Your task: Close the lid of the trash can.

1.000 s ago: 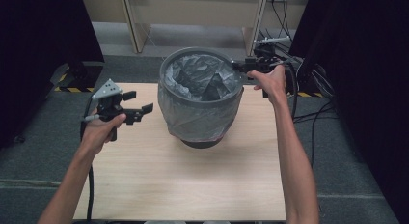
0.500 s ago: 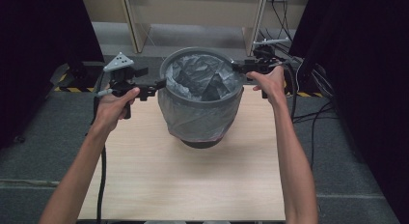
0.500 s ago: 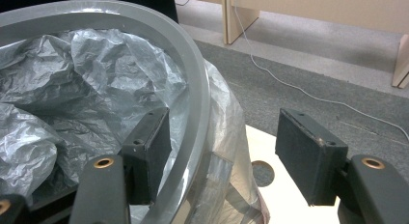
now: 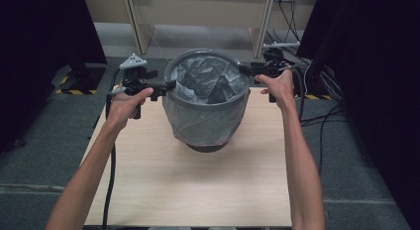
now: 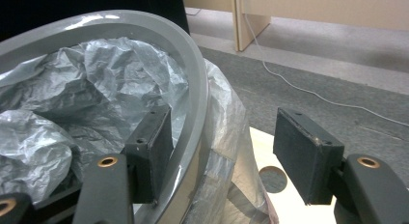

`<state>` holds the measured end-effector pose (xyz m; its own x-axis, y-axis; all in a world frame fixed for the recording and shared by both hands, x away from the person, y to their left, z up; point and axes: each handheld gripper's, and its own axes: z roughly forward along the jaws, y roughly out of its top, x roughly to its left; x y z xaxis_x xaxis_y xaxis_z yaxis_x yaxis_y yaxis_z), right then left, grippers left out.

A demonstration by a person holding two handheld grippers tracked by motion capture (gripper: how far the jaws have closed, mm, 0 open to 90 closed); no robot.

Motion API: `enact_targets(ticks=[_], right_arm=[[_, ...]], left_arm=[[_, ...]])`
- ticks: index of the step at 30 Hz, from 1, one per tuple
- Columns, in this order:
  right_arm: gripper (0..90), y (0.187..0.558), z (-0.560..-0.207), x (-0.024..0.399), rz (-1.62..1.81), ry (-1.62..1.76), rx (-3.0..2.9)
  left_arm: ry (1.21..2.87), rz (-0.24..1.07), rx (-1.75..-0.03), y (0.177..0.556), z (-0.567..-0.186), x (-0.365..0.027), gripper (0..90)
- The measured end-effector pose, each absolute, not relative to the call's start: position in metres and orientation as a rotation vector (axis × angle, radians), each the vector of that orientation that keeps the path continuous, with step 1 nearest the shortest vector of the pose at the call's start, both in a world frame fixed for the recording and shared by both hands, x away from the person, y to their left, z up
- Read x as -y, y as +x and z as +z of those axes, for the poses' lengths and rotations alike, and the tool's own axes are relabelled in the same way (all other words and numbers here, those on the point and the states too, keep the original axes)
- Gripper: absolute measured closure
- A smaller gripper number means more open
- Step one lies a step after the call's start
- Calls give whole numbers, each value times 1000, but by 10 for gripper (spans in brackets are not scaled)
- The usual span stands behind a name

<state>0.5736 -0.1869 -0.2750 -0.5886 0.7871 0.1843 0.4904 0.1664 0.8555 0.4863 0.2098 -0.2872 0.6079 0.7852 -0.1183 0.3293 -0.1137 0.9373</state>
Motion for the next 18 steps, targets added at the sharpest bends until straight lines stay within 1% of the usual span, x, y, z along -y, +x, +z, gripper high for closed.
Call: enact_targets(ticks=[3, 6, 11, 14, 16, 18], right_arm=[[422, 573, -279, 190, 1441, 1198, -2147], [430, 571, -282, 192, 1478, 1194, -2138], [445, 571, -283, 190, 1479, 1194, -2121], [446, 571, -281, 190, 1469, 1203, -2138], [426, 570, -279, 190, 1456, 1201, -2134], [374, 570, -275, 190, 1482, 1211, -2107]], left_arm=[[1713, 525, -917, 484, -289, -209, 130], [1709, 515, -914, 483, -292, -209, 131], [1694, 522, -921, 484, -293, -209, 130], [1723, 538, -907, 483, -290, -208, 133], [1738, 566, -895, 482, -287, -206, 143], [1729, 573, -883, 481, -285, -206, 163]])
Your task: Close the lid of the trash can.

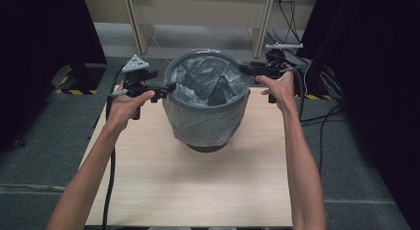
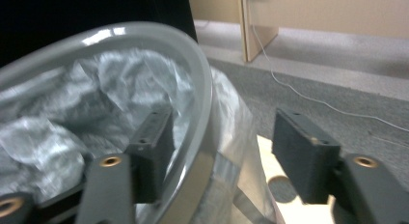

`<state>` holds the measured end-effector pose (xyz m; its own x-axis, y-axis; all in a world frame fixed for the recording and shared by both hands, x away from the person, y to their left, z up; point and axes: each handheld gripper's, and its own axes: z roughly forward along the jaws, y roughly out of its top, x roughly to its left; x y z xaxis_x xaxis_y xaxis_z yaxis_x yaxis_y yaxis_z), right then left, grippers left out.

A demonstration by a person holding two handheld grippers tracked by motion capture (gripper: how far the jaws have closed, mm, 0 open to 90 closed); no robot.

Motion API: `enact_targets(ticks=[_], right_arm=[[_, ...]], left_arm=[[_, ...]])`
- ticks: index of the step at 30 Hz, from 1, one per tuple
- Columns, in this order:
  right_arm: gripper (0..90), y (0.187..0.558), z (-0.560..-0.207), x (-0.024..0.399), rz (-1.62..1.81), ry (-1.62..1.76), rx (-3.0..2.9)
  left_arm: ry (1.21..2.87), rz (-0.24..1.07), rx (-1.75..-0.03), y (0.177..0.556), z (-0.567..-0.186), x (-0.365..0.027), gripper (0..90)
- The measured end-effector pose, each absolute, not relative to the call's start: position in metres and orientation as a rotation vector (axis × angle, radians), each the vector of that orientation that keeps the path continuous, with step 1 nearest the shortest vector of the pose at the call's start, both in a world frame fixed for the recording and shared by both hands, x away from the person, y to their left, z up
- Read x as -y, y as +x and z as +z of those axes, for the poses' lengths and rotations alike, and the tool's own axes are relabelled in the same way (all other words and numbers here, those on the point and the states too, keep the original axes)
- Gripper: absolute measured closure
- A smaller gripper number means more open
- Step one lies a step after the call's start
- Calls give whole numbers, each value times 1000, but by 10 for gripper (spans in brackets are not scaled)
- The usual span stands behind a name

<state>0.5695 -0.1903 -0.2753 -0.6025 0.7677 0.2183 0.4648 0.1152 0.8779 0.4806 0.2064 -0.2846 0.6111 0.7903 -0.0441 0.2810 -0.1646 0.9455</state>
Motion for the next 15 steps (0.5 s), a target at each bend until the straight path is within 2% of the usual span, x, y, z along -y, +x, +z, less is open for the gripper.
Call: enact_targets(ticks=[8, 15], right_arm=[[324, 559, -267, 205, 1531, 1216, -2042], [287, 543, -278, 239, 1495, 1276, -2004]], left_arm=[[1685, 539, -845, 460, -278, -213, 145], [1693, 513, -802, 433, -296, -224, 145]])
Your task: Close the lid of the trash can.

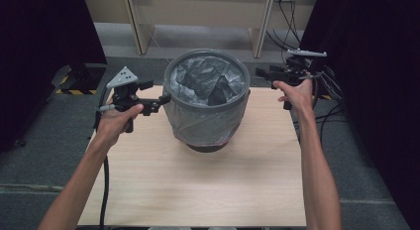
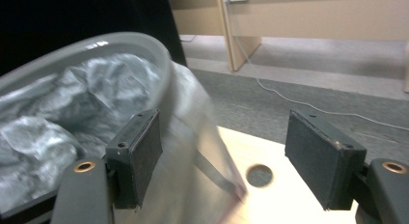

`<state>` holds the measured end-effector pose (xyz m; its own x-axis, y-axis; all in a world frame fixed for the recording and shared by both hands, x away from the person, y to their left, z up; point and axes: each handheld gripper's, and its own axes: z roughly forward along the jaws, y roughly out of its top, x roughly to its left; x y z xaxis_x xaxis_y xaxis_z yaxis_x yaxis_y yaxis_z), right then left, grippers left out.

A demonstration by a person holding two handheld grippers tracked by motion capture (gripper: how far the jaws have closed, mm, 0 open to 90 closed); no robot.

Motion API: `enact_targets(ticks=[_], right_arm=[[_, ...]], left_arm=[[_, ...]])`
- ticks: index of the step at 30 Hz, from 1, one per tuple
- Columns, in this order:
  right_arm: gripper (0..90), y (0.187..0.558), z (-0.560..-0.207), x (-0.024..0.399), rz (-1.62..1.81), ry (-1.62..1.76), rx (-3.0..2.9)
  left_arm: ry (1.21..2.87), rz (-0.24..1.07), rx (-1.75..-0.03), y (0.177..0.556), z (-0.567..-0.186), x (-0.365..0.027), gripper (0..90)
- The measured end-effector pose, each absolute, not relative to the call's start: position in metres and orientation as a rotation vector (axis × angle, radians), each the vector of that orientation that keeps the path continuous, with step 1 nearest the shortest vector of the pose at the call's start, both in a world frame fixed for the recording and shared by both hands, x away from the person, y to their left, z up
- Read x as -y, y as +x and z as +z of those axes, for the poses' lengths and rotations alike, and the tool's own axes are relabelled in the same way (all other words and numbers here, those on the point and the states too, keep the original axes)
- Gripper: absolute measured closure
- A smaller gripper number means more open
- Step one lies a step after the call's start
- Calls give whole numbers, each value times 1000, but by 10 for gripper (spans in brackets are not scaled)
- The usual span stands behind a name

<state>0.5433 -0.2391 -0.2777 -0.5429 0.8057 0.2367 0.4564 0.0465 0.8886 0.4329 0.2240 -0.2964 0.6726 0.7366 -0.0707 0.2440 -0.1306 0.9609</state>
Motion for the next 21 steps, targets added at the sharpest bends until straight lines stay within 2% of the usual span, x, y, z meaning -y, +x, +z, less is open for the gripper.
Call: enact_targets(ticks=[5, 9, 16, 21], right_arm=[[248, 532, -293, 262, 1451, 1335, -1973], [237, 524, -305, 271, 1388, 1340, -1959], [227, 505, -323, 274, 1368, 1321, -1918], [227, 492, -340, 272, 1319, 1320, -1918]], left_arm=[[1700, 478, -772, 418, -313, -238, 145], [1735, 507, -783, 411, -331, -247, 145], [1803, 538, -844, 409, -375, -263, 146], [1848, 507, -883, 411, -414, -268, 147]])
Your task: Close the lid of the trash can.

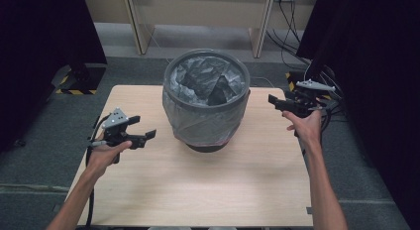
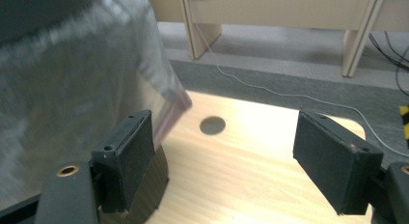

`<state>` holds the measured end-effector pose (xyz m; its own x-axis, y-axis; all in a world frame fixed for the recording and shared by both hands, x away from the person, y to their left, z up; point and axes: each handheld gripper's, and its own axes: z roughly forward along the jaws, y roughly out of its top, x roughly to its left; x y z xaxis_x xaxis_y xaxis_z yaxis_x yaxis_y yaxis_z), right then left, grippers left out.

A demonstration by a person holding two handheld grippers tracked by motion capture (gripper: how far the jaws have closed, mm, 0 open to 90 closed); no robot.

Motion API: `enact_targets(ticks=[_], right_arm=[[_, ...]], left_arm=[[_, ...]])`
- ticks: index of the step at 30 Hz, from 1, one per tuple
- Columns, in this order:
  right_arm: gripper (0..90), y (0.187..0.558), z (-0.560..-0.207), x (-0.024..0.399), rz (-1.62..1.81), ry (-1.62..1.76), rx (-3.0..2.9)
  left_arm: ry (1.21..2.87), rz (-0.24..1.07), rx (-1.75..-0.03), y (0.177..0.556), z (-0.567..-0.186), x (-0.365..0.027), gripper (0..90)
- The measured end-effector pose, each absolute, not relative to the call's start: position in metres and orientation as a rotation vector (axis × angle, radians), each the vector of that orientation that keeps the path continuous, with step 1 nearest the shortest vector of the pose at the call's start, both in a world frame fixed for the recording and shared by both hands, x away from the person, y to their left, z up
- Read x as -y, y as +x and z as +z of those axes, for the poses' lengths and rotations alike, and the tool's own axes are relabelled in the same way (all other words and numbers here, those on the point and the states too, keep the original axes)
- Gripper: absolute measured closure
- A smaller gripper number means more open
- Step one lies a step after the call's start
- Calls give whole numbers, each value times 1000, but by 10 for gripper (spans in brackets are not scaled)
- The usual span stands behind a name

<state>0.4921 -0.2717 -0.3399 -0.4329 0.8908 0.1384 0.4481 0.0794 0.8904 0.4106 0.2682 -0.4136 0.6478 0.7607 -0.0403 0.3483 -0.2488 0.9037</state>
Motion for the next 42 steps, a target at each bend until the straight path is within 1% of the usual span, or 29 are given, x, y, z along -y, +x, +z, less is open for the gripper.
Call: enact_targets(ticks=[3, 7, 12, 17, 20, 22, 24, 29, 35, 39, 42], right_arm=[[226, 486, -353, 268, 1298, 1316, -1931], [226, 476, -371, 262, 1256, 1297, -1967], [226, 470, -394, 257, 1211, 1295, -2012], [225, 463, -409, 257, 1205, 1304, -2012], [225, 456, -417, 257, 1191, 1303, -2018], [223, 452, -422, 258, 1183, 1299, -2018], [220, 448, -426, 258, 1179, 1295, -2015], [216, 436, -439, 259, 1162, 1289, -2006], [206, 423, -457, 257, 1150, 1299, -2018], [206, 418, -469, 256, 1125, 1312, -2049], [205, 414, -476, 255, 1122, 1324, -2055]], left_arm=[[1892, 499, -902, 411, -438, -268, 147], [1914, 473, -919, 410, -461, -268, 149], [1935, 444, -949, 410, -479, -269, 152], [1962, 454, -959, 405, -493, -270, 153], [1969, 461, -972, 401, -500, -271, 156], [1986, 441, -977, 400, -505, -272, 155], [2000, 466, -983, 397, -510, -272, 153], [2039, 456, -997, 394, -519, -273, 152], [2117, 467, -994, 393, -522, -268, 148], [2107, 437, -1019, 395, -523, -270, 143], [2107, 439, -1021, 395, -523, -270, 141]])
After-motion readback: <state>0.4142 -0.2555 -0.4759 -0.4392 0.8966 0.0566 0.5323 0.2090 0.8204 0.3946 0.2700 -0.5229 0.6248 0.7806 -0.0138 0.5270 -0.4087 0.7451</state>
